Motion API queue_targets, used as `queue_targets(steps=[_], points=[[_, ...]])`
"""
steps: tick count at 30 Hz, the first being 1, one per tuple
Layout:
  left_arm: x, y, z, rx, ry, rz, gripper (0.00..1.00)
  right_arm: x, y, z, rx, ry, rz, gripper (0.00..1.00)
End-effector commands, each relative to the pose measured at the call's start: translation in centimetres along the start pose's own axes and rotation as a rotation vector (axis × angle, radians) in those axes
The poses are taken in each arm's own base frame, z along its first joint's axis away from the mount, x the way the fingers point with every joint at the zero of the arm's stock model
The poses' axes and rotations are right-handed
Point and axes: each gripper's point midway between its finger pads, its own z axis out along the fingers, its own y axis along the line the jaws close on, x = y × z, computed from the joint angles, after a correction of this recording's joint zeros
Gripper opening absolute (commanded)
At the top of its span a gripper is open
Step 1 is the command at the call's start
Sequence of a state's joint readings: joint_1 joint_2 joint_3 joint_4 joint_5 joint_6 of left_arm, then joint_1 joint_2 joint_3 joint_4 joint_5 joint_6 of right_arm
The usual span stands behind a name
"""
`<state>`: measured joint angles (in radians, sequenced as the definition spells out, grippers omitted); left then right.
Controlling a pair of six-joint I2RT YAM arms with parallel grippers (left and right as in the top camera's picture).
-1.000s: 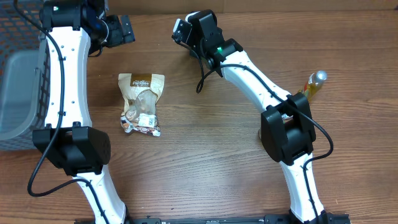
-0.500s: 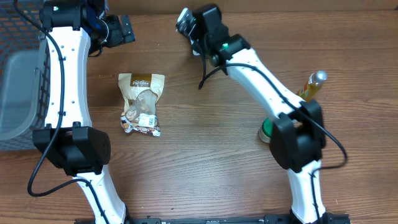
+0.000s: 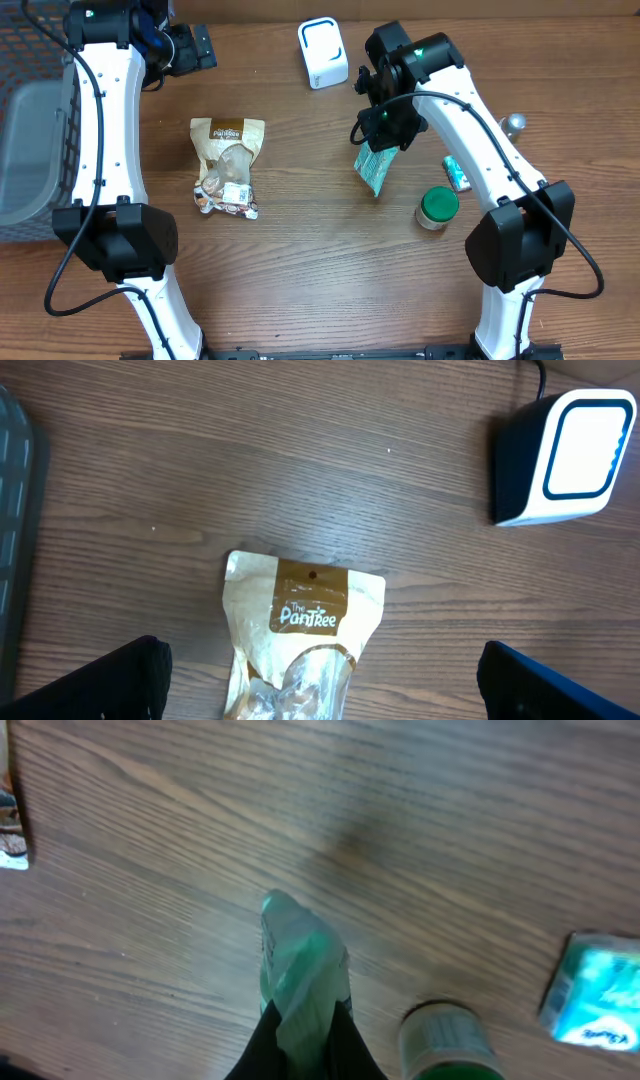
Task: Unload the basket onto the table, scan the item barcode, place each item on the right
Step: 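Carry the teal wipes pack right and drop it on the table, then move the right gripper left over the Pantree bag and grasp it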
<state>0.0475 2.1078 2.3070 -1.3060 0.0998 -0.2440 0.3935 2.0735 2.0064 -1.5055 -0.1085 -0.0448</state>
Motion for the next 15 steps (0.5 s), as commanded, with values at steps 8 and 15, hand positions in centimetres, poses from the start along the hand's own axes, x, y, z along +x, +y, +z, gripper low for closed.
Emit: queue_targets(steps=[8, 15], points=[[-0.6, -0.3, -1.3, 0.007, -0.037, 0.002, 1.0, 2.7, -3.8, 3.8, 0.101, 0.123, 0.066, 0.05], [-0.6, -0.3, -1.3, 0.007, -0.036, 0.002, 1.0, 2.1, -6.3, 5.1, 0.124, 0.087, 0.111, 0.63]])
